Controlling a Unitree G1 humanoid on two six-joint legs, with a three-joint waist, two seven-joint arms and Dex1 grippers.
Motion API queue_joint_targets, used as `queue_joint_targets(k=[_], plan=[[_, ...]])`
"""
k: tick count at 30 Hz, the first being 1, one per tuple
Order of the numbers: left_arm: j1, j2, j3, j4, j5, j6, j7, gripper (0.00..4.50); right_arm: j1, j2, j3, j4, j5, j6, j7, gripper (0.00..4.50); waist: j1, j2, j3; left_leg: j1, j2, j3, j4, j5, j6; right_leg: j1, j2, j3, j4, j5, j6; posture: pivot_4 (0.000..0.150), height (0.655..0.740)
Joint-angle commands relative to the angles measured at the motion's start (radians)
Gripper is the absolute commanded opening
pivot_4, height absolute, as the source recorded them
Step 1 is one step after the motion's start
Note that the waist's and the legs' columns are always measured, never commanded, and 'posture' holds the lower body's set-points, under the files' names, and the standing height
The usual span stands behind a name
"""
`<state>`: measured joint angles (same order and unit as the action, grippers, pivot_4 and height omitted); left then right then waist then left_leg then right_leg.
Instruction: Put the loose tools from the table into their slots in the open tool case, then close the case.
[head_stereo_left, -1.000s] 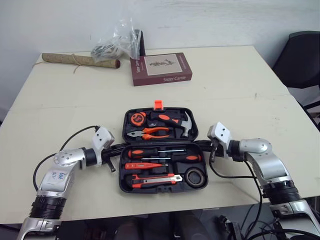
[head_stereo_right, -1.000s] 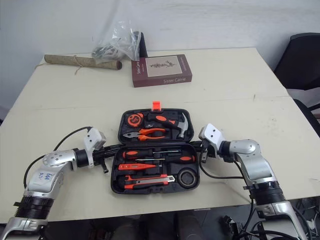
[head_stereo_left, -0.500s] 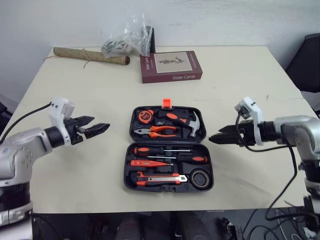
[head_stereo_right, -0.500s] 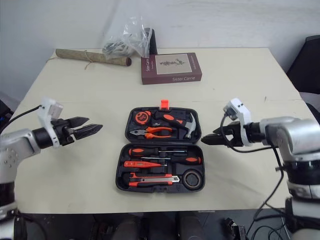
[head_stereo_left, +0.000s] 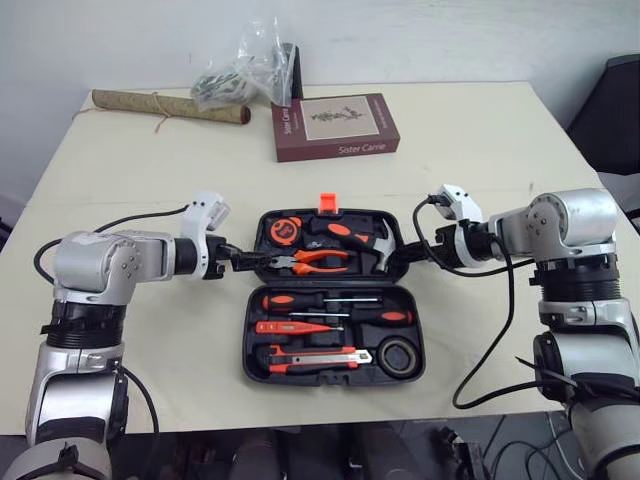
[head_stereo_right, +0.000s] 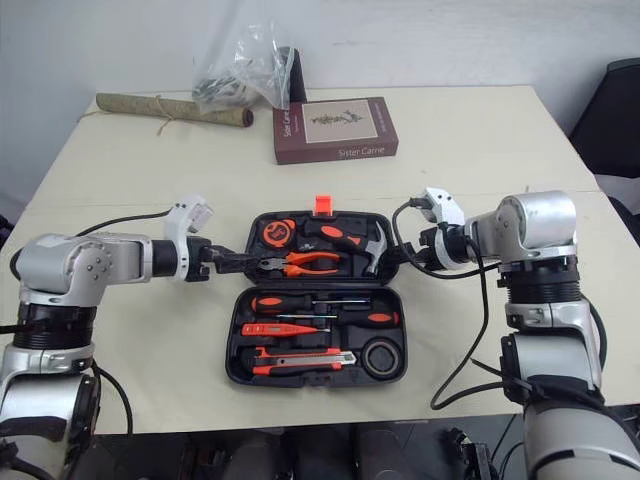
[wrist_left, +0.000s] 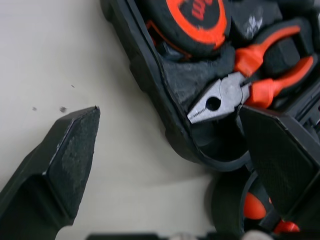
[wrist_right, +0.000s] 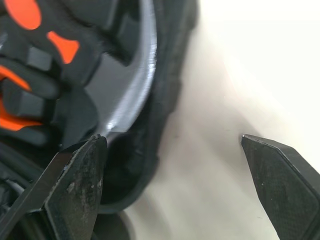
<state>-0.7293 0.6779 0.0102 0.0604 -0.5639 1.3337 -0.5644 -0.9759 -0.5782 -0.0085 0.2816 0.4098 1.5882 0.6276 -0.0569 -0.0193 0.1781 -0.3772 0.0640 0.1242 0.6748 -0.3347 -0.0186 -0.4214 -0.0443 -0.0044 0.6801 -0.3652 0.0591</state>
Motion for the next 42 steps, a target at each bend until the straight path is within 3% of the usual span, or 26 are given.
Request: queue_joint_targets(k=[1,13,14,16,17,20,24,26,30,36,42], plan=[[-0.033,0.0,-0.02,0.017,0.024,-0.029,-0.016,4.5,-0.015,-0.006,-0.004,-0.009,0.009,0.013,-0.014,4.47,0.001,0.0,0.0,0.0,0.0,0.0,0.0,0.0,0.0,0.0,0.0,0.0,0.0,0.0,0.0,0.15,0.74],[-0.065,-0.032,-0.013,0.107,0.087,-0.068,0.018,4.5,0.01,-0.033,0.032,0.001,-0.003,0.026,-0.044,4.47,0.002,0.0,0.0,0.0,0.0,0.0,0.002,0.0,0.0,0.0,0.0,0.0,0.001,0.0,0.0,0.15,0.74],[-0.061,-0.038,-0.021,0.11,0.091,-0.071,0.019,4.5,0.012,-0.032,0.035,0.009,-0.007,0.026,-0.049,4.24,0.003,0.0,0.0,0.0,0.0,0.0,0.003,0.0,0.0,0.0,0.0,0.0,0.001,0.0,0.0,0.15,0.74],[-0.057,-0.048,-0.027,0.113,0.094,-0.073,0.022,3.96,0.014,-0.028,0.035,0.02,-0.01,0.026,-0.054,3.72,0.005,0.0,0.0,0.0,0.0,0.0,0.003,0.0,0.0,0.0,0.0,0.0,0.002,0.0,0.0,0.15,0.74],[-0.056,-0.052,-0.027,0.115,0.097,-0.072,0.022,3.68,0.014,-0.028,0.036,0.024,-0.01,0.026,-0.056,3.26,0.005,0.0,0.0,0.0,0.0,0.0,0.004,0.0,0.0,0.0,0.0,0.0,0.002,0.0,0.0,0.15,0.74],[-0.057,-0.069,-0.021,0.126,0.1,-0.071,0.02,2.55,0.013,-0.032,0.04,0.044,0.018,0.026,-0.057,2.03,0.011,-0.001,-0.001,0.001,0.0,0.0,0.004,0.0,0.0,0.001,0.0,0.0,0.003,0.0,0.0,0.15,0.74],[-0.053,-0.096,-0.013,0.131,0.09,-0.06,0.005,0.76,0.02,-0.002,0.009,0.065,0.044,0.026,-0.091,0.06,0.022,-0.003,-0.003,0.008,0.0,-0.001,0.006,0.0,0.0,0.01,0.0,0.0,0.001,0.0,0.0,0.15,0.74],[-0.044,-0.106,-0.004,0.128,0.086,-0.07,-0.001,0.04,0.022,0.034,-0.051,0.047,0.043,0.026,-0.115,0.0,0.026,-0.003,-0.005,0.01,0.0,-0.002,0.006,0.0,0.0,0.012,0.0,0.0,0.001,0.0,0.0,0.15,0.74],[-0.009,-0.139,0.053,0.109,0.082,-0.201,-0.016,0.01,0.07,0.09,-0.158,-0.095,0.077,-0.074,-0.113,0.0,0.025,-0.004,-0.007,0.009,0.0,-0.002,0.007,0.0,0.0,0.011,0.0,0.0,0.003,0.0,0.0,0.15,0.74],[0.106,-0.211,0.177,0.048,0.084,-0.691,-0.118,0.01,0.28,0.094,-0.186,-0.415,0.104,-0.441,-0.003,0.0,0.026,-0.003,-0.005,0.005,0.001,-0.001,0.004,0.0,-0.001,0.006,0.001,-0.001,0.001,0.0,0.0,0.15,0.74],[0.231,-0.238,0.185,0.048,0.205,-1.259,-0.214,0.01,0.506,-0.035,-0.034,-0.51,-0.157,-1.082,0.097,0.0,0.025,-0.003,-0.004,-0.009,0.0,0.0,0.008,0.0,-0.001,-0.008,0.001,-0.001,0.003,0.001,0.001,0.15,0.74]])
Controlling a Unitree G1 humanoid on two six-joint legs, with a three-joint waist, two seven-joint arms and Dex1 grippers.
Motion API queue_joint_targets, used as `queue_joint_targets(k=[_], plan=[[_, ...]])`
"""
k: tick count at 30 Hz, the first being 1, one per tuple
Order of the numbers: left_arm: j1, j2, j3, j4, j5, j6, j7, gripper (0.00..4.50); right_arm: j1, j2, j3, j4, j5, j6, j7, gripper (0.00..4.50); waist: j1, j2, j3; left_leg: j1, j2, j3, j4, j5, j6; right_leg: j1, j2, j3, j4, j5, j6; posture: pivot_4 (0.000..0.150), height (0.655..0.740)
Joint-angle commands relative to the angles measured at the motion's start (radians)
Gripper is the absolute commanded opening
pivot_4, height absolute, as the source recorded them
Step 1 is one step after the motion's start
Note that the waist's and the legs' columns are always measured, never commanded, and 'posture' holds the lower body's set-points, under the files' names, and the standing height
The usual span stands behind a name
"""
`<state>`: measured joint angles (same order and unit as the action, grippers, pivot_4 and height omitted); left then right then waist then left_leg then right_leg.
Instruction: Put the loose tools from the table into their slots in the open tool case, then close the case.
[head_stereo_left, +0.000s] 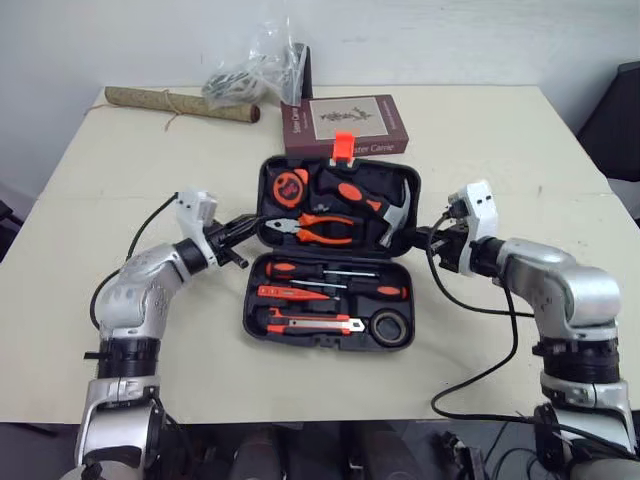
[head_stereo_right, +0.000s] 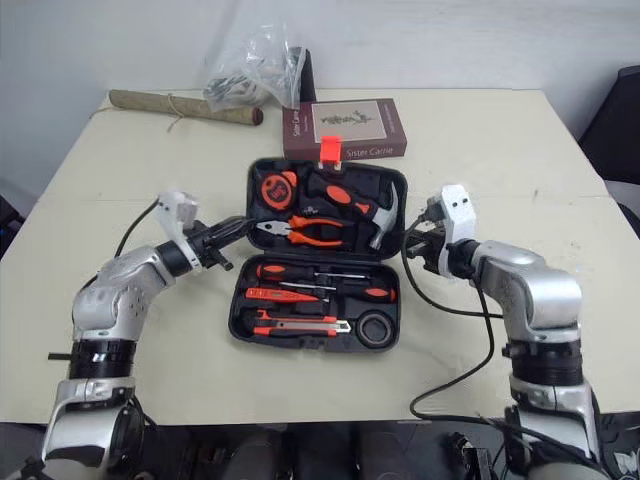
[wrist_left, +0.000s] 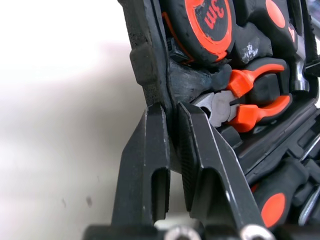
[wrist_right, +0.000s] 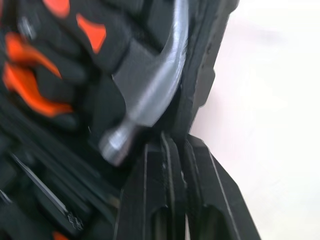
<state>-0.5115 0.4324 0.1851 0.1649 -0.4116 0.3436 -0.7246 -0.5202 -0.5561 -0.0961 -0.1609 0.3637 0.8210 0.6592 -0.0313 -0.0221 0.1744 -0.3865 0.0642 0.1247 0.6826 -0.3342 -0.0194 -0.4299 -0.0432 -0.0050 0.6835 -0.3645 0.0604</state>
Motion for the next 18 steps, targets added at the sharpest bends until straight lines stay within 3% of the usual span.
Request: queue_joint_targets(k=[1,5,9,13,16,18], plan=[[0.036,0.013,-0.006,-0.043,0.084,-0.358,-0.075,0.01,0.088,-0.071,0.069,-0.048,-0.154,-0.446,0.079,0.0,0.0,0.0,0.0,0.0,0.0,0.0,0.0,0.0,0.0,0.0,0.0,0.0,0.0,0.0,0.0,0.15,0.74],[0.111,0.041,-0.055,0.048,0.203,-0.648,-0.117,0.01,0.206,-0.097,0.115,0.109,-0.312,-0.899,0.061,0.0,0.0,0.0,0.0,0.0,0.0,0.0,0.0,0.0,0.001,0.001,0.0,0.0,-0.001,0.0,0.0,0.15,0.74],[0.165,0.066,-0.082,0.143,0.301,-0.859,-0.092,0.01,0.246,-0.111,0.135,0.297,-0.522,-1.327,-0.12,0.0,-0.001,-0.001,0.0,0.003,0.0,0.0,0.0,0.0,0.002,0.004,-0.001,0.0,-0.001,0.0,0.001,0.15,0.74],[0.246,0.096,-0.064,0.154,0.321,-0.949,-0.058,1.57,0.296,-0.119,0.146,0.389,-0.555,-1.473,-0.161,1.74,-0.002,0.0,-0.001,0.01,0.0,0.002,-0.002,0.0,0.002,0.01,-0.001,0.002,-0.002,0.0,0.0,0.15,0.74],[0.332,0.162,-0.018,0.125,0.292,-0.894,-0.058,2.97,0.337,-0.159,0.096,0.376,-0.531,-1.522,-0.17,3.28,-0.004,0.0,-0.001,0.02,0.001,0.001,-0.006,-0.001,0.002,0.019,-0.001,0.001,-0.006,0.0,0.0,0.15,0.74],[0.391,0.22,0.042,0.104,0.251,-0.78,-0.047,2.97,0.399,-0.206,0.037,0.346,-0.462,-1.501,-0.146,3.28,-0.005,0.0,-0.001,0.023,0.001,0.002,-0.008,-0.001,0.002,0.022,-0.001,0.002,-0.005,0.0,0.0,0.15,0.74]])
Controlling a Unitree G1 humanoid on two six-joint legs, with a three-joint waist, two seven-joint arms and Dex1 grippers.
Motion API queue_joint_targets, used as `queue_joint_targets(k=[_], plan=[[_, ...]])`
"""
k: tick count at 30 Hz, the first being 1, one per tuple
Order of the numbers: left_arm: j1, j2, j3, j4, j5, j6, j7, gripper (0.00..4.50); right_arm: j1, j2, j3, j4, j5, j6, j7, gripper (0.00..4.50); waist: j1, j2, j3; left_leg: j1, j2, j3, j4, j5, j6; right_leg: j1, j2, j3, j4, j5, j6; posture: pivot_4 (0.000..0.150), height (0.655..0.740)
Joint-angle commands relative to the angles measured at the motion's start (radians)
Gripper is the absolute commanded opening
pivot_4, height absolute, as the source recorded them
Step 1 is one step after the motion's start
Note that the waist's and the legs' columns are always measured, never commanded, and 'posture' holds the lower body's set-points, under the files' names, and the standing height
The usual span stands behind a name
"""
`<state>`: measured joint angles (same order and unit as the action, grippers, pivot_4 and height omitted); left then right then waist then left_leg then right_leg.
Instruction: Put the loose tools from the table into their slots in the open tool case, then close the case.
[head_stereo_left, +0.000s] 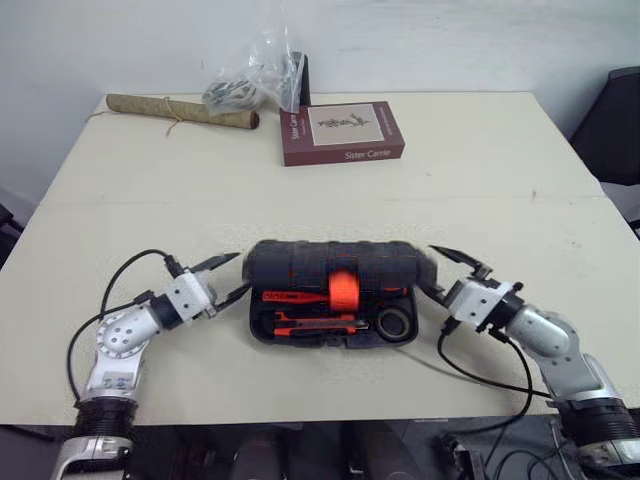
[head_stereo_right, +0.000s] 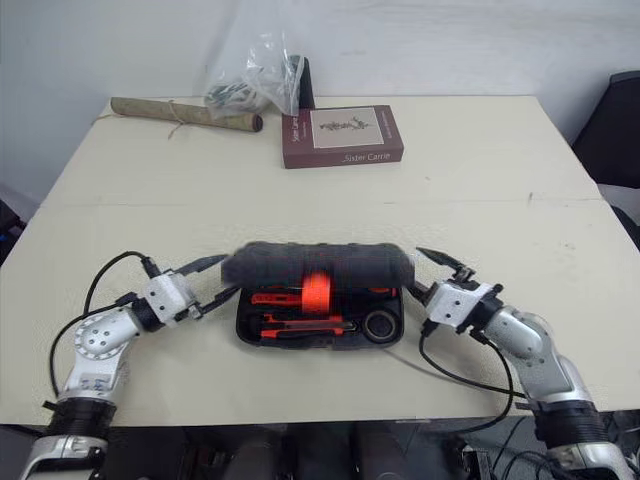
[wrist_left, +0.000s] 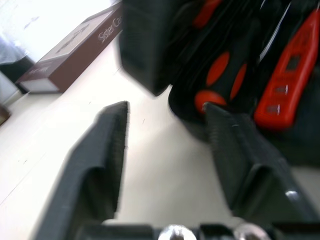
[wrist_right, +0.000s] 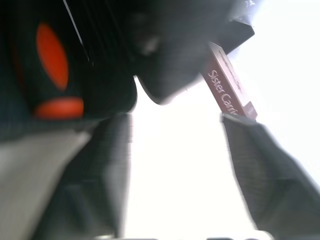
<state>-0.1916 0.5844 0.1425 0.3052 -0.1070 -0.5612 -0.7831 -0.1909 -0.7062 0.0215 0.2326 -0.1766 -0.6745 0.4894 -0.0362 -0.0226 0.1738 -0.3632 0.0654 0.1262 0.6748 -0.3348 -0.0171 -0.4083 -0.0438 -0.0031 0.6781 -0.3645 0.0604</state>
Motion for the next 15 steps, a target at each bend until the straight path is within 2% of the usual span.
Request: queue_joint_targets(k=[1,4,5,7,8,11,12,13,15], plan=[[0.083,0.08,0.109,-0.047,-0.089,0.18,0.02,2.97,0.094,-0.074,-0.099,-0.061,0.108,0.007,0.037,3.28,0.001,0.001,0.001,0.001,0.0,0.0,-0.002,0.0,0.0,0.0,0.0,0.0,0.0,0.0,0.0,0.15,0.74],[0.058,0.114,0.131,-0.082,-0.158,0.32,0.001,2.97,0.181,-0.12,-0.115,-0.131,0.269,0.131,0.158,3.28,0.008,0.0,0.001,0.002,0.0,0.001,-0.006,0.001,0.0,0.0,0.0,0.001,-0.002,0.0,0.0,0.15,0.74],[0.013,0.12,0.12,-0.088,-0.165,0.36,-0.002,3.02,0.228,-0.145,-0.123,-0.182,0.359,0.204,0.223,3.05,0.011,0.0,0.001,0.003,0.0,0.001,-0.005,0.001,0.0,0.002,0.0,0.001,-0.002,0.0,0.0,0.15,0.74],[-0.073,0.116,0.09,-0.095,-0.18,0.441,-0.013,2.45,0.315,-0.191,-0.136,-0.296,0.515,0.365,0.328,2.49,0.022,0.001,0.001,0.006,-0.001,-0.002,-0.005,0.001,0.001,0.008,-0.001,-0.002,-0.003,0.0,0.0,0.15,0.74],[-0.116,0.11,0.067,-0.091,-0.18,0.477,-0.024,2.17,0.357,-0.216,-0.137,-0.356,0.576,0.44,0.373,2.04,0.03,0.001,0.001,0.01,-0.001,-0.004,-0.006,0.001,0.001,0.014,-0.001,-0.004,-0.006,0.0,0.0,0.15,0.74],[-0.247,0.065,0.003,-0.038,-0.173,0.565,-0.043,0.72,0.447,-0.268,-0.12,-0.518,0.683,0.647,0.428,0.4,0.035,0.0,0.0,0.011,-0.001,-0.005,-0.007,0.001,0.001,0.017,-0.001,-0.004,-0.009,0.0,0.0,0.15,0.74],[-0.268,0.058,-0.008,-0.028,-0.168,0.585,-0.046,0.31,0.459,-0.272,-0.122,-0.547,0.696,0.684,0.434,0.01,0.035,0.0,0.0,0.011,-0.001,-0.005,-0.007,0.001,0.001,0.017,0.0,-0.005,-0.009,0.0,0.0,0.15,0.74],[-0.321,0.038,-0.047,0.021,-0.141,0.593,-0.063,0.02,0.466,-0.276,-0.091,-0.589,0.682,0.718,0.442,0.0,0.032,0.0,0.0,0.011,-0.001,-0.005,-0.007,0.001,0.001,0.017,0.0,-0.005,-0.009,0.0,0.0,0.15,0.74],[-0.4,0.007,-0.11,0.103,-0.101,0.585,-0.099,0.02,0.463,-0.27,-0.04,-0.648,0.654,0.784,0.445,0.0,0.028,0.0,0.0,0.011,-0.001,-0.004,-0.007,0.001,0.0,0.016,0.001,-0.004,-0.009,0.0,0.0,0.15,0.74]])
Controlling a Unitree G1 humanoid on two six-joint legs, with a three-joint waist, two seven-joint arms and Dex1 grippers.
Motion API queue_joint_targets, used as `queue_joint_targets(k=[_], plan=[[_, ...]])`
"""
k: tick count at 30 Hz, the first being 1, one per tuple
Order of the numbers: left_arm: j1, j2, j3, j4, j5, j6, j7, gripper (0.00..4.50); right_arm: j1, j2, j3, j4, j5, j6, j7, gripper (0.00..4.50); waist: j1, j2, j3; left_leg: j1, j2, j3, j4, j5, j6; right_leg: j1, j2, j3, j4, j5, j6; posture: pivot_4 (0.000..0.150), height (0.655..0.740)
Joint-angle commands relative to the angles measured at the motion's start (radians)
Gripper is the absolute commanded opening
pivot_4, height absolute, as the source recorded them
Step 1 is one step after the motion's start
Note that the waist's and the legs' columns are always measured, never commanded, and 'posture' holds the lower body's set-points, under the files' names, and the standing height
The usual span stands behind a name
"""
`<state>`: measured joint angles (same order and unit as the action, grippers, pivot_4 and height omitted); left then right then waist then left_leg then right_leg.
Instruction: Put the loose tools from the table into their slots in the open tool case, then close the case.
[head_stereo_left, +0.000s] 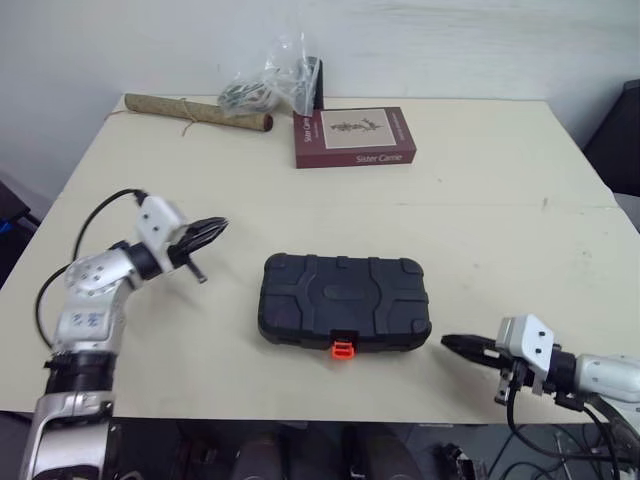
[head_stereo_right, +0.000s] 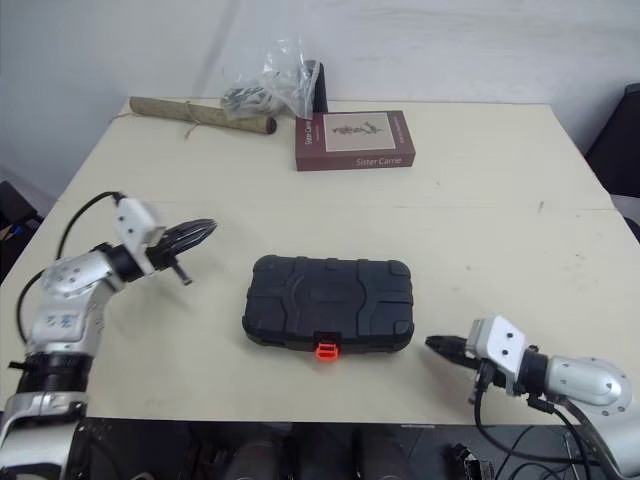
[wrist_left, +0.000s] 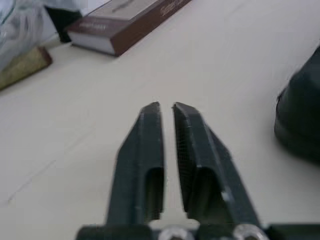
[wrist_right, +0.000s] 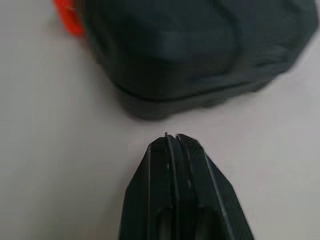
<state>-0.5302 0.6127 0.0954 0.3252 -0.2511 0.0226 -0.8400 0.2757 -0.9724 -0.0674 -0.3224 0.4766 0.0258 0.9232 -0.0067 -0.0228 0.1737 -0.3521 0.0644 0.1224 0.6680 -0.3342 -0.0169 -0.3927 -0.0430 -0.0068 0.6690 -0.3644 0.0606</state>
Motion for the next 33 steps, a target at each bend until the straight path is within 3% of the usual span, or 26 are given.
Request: queue_joint_targets(k=[1,9,14,19,27,33], plan=[[-0.089,-0.033,-0.085,0.115,0.056,-0.007,-0.059,0.02,-0.01,0.002,0.068,-0.112,-0.009,0.113,0.008,0.0,-0.002,0.0,0.0,0.0,0.0,0.0,0.0,0.0,0.0,0.0,0.001,0.0,0.0,0.0,0.0,0.15,0.74],[-0.253,-0.114,-0.191,0.425,0.154,-0.178,-0.165,0.02,-0.19,0.106,0.189,0.009,-0.194,0.151,-0.038,0.0,-0.003,-0.004,0.0,-0.002,0.0,0.001,0.003,0.0,-0.001,-0.002,0.001,0.0,0.0,0.0,0.0,0.15,0.74],[-0.253,-0.116,-0.181,0.463,0.12,-0.194,-0.291,0.02,-0.323,0.14,0.215,0.144,-0.277,0.096,-0.023,0.0,-0.018,-0.006,-0.001,-0.001,0.0,0.001,0.006,0.0,-0.001,-0.002,0.001,0.0,0.004,0.0,0.0,0.15,0.74],[-0.118,-0.06,-0.163,0.282,0.066,-0.137,-0.399,0.02,-0.479,0.182,0.263,0.326,-0.353,-0.008,0.021,0.0,-0.029,-0.006,-0.001,-0.001,0.001,0.001,0.006,-0.001,-0.001,-0.001,0.001,0.0,0.004,0.0,0.0,0.15,0.74],[0.108,-0.001,-0.025,-0.069,-0.087,0.038,-0.34,0.02,-0.705,0.267,0.295,0.644,-0.425,-0.167,0.057,0.0,-0.029,-0.007,-0.002,-0.001,0.002,0.0,0.01,-0.001,0.0,-0.001,-0.001,0.0,0.007,0.0,0.0,0.15,0.74],[0.114,0.009,0.082,-0.186,-0.217,0.089,-0.323,0.02,-0.672,0.239,0.213,0.621,-0.356,-0.198,0.081,0.0,-0.016,-0.007,-0.002,-0.002,0.001,-0.002,0.011,-0.002,0.001,0.0,-0.002,-0.002,0.006,0.0,0.0,0.15,0.74]])
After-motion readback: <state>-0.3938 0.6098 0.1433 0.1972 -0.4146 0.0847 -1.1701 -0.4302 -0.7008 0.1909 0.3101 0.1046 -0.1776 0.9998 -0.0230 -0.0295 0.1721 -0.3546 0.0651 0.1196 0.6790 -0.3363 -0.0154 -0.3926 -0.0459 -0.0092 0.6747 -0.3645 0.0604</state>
